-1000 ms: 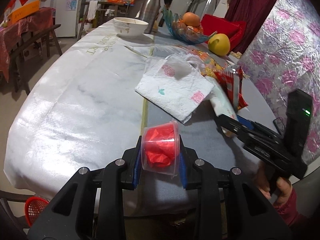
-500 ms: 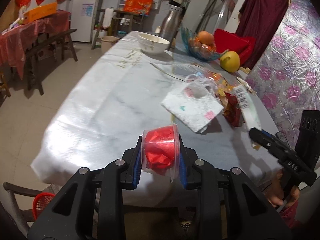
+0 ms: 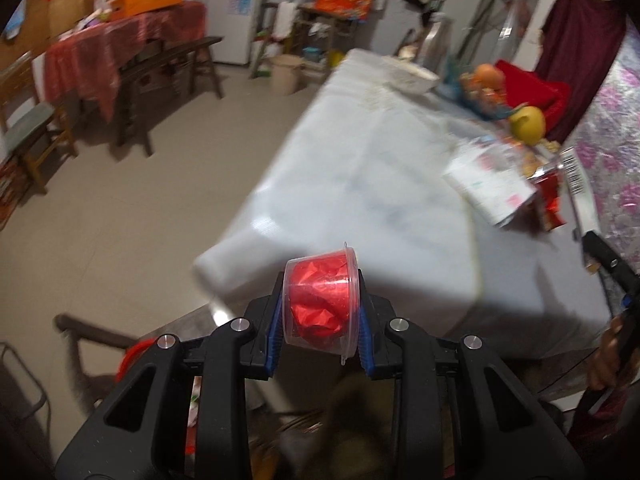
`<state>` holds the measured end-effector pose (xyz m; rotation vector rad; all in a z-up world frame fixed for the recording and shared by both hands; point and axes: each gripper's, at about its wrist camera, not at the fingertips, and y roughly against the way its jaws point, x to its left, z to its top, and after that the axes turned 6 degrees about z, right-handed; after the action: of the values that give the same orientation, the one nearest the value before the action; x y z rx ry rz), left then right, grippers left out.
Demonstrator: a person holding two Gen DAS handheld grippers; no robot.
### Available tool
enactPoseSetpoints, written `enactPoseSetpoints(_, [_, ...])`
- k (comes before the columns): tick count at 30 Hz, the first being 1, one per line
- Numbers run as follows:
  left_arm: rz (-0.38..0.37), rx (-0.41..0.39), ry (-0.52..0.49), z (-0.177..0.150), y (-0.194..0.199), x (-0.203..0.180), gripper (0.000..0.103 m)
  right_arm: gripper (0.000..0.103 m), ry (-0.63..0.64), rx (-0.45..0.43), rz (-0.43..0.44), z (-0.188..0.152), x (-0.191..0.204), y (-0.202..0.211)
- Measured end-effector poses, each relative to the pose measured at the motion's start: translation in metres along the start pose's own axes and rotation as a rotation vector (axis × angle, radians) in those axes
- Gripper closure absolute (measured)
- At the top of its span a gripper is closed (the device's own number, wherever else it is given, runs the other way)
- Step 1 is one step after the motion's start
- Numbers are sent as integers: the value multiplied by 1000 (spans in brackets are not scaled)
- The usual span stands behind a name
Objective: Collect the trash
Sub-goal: 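Drop red cup into basket with left tool while right tool drops medicine box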
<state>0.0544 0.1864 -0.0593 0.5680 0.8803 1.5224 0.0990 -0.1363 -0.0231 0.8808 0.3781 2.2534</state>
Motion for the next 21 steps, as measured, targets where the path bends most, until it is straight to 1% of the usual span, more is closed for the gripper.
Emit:
enactPoseSetpoints(2, [39, 32, 22, -10, -2, 23, 72, 60, 19, 31, 18, -2, 13, -12])
enactPoseSetpoints(8, [130, 177, 96, -52, -19, 95, 72, 60, 78, 128, 85, -11, 63, -54])
enactPoseSetpoints(11, [146, 230, 133, -70, -29, 121, 72, 60, 110, 189, 111, -20, 89, -76])
enactPoseSetpoints(12, [151, 241, 136, -75, -31, 127, 70, 60, 121, 207, 115, -23, 97, -82])
enactPoseSetpoints(14, [169, 272, 132, -84, -37, 137, 62, 60, 145, 246, 126, -29, 113, -95])
enactPoseSetpoints(16, [194, 276, 131, -86, -37, 144, 33, 60, 164, 279, 135, -34, 127, -105])
enactPoseSetpoints(18, [240, 244, 133, -87, -32, 152, 25, 60, 182, 316, 144, -40, 138, -115])
enactPoseSetpoints(20, [271, 217, 131, -84, -27, 158, 22, 60, 192, 349, 150, -44, 147, -124])
enactPoseSetpoints(21, [285, 204, 136, -83, -25, 161, 18, 60, 195, 362, 154, -46, 151, -129])
